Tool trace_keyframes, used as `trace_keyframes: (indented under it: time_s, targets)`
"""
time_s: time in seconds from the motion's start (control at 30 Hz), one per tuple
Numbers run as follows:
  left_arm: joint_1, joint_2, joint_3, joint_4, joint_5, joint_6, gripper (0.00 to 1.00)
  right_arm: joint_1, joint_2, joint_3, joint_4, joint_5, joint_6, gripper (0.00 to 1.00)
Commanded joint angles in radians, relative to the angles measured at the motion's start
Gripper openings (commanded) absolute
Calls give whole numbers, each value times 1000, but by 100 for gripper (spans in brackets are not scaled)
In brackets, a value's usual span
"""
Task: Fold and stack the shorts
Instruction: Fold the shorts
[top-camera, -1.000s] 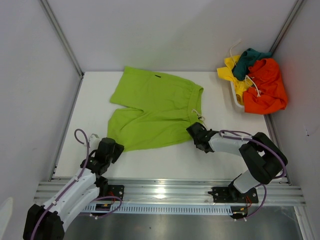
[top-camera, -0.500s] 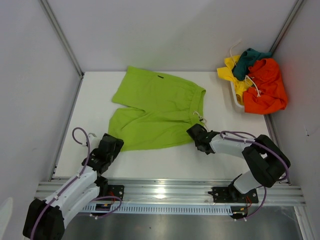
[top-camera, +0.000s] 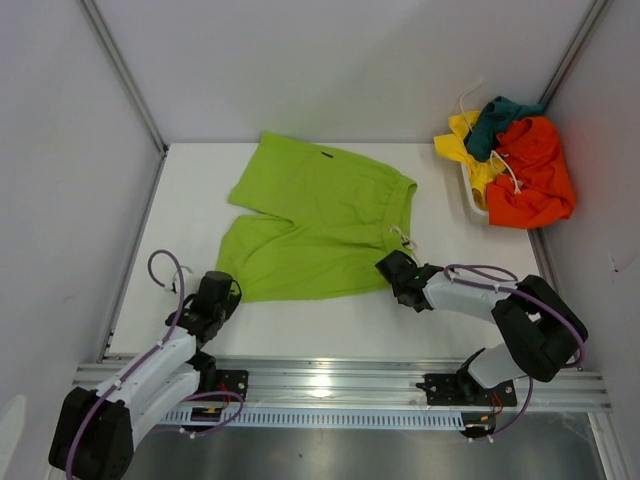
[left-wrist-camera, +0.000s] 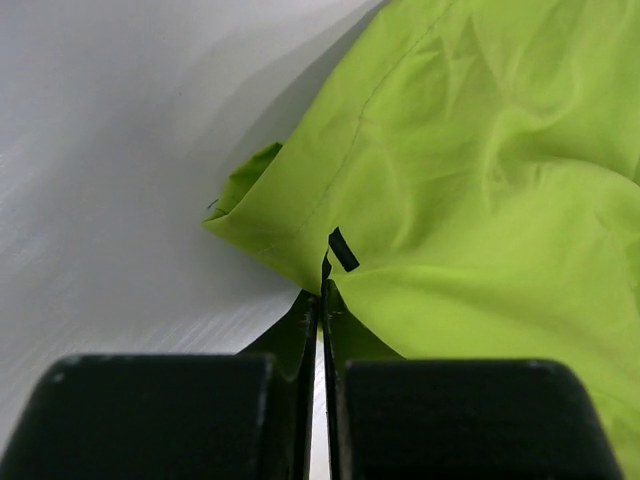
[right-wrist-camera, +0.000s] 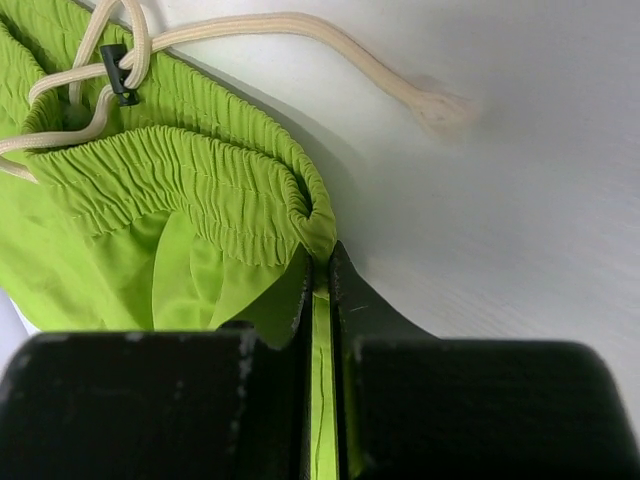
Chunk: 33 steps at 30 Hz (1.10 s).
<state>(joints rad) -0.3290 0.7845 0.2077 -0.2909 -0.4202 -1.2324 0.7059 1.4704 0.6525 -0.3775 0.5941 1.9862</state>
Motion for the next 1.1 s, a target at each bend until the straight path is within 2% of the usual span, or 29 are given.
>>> trace_keyframes:
  time_s: [0.0, 0.1, 0.37, 0.5, 0.6, 0.8, 0.93, 1.07]
  targets:
    - [15, 2, 88, -81, -28, 77, 0, 4, -42, 22, -93, 38, 1, 0]
    - [15, -11, 154, -184, -42, 100, 0, 29, -82, 38, -172, 19, -4, 0]
    - [15, -235, 232, -303, -25, 172, 0, 153, -176, 67, -369, -2, 77, 0]
    - [15, -249, 343, -447, -52, 194, 0, 239, -185, 137, -553, -42, 134, 0]
    - [15, -254, 409, -502, -66, 217, 0, 296, -228, 160, -615, -36, 193, 0]
    - [15, -260, 472, -501, -72, 251, 0, 448, -360, 182, -704, 38, 309, 0]
    - [15, -206, 542, -476, -80, 274, 0, 468, -386, 262, -811, 91, 315, 0]
    - [15, -137, 607, -426, -88, 289, 0, 465, -400, 323, -848, 144, 310, 0]
